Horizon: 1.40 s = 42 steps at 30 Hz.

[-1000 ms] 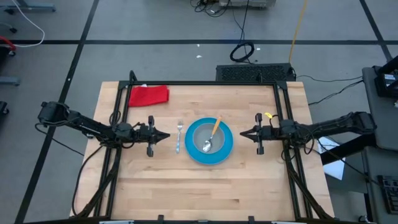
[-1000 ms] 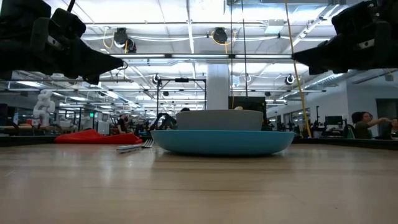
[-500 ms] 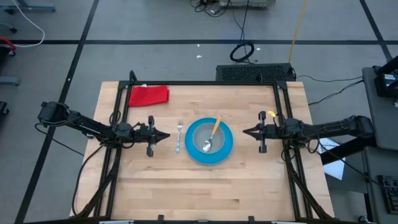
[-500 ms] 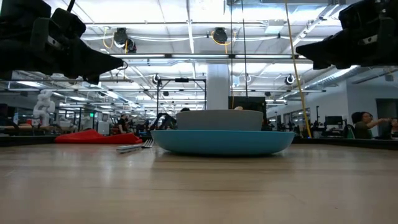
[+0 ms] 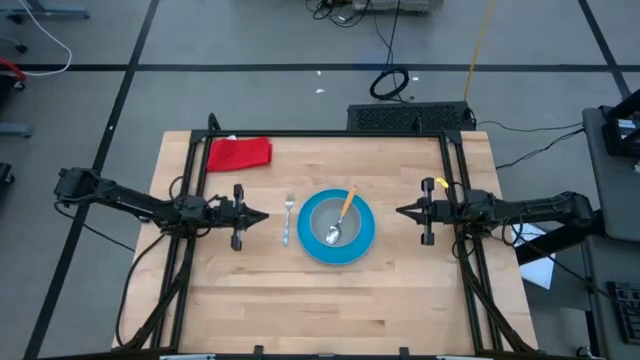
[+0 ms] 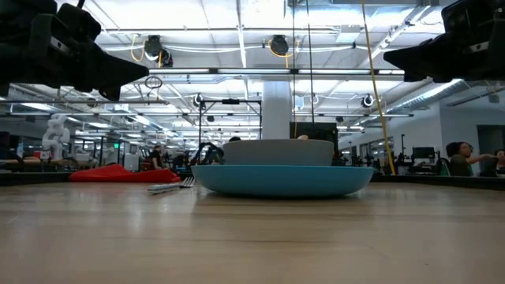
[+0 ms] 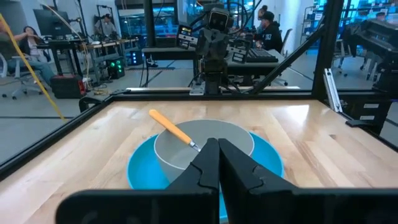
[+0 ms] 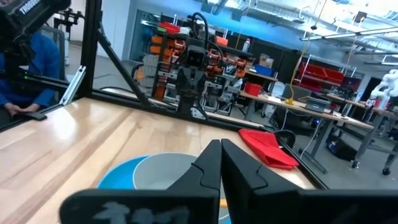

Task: Set table place
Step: Return to Home Position

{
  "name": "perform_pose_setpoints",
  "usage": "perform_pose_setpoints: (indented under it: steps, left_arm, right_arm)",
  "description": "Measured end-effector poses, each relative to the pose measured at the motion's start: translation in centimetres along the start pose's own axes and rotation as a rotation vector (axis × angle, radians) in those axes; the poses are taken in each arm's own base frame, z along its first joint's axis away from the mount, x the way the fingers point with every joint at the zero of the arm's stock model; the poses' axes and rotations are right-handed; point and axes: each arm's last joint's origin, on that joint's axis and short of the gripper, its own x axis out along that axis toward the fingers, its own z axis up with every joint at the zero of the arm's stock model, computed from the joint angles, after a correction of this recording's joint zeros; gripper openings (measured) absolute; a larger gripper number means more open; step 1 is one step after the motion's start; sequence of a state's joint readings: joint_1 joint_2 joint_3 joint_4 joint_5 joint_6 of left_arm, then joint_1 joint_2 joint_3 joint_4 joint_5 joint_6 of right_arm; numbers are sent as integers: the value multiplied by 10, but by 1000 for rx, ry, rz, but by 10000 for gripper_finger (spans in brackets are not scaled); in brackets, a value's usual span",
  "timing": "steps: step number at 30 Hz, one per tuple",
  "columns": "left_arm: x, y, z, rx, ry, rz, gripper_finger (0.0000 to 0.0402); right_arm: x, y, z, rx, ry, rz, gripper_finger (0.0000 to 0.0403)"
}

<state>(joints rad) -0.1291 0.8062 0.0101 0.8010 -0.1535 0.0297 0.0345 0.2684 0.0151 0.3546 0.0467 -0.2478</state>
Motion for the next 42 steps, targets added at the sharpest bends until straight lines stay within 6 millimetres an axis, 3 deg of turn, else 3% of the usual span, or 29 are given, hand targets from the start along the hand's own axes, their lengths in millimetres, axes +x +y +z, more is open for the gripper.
perform_pose_setpoints:
  steps: [24, 42]
  left_arm:
    - [-35, 6, 9, 5, -9, 4, 3]
    - [-46, 8, 5, -2, 22, 11, 8]
  right_arm:
    - [-18, -2, 4, -1, -62, -17, 0]
    - [-18, 2, -7, 25, 50, 38, 0]
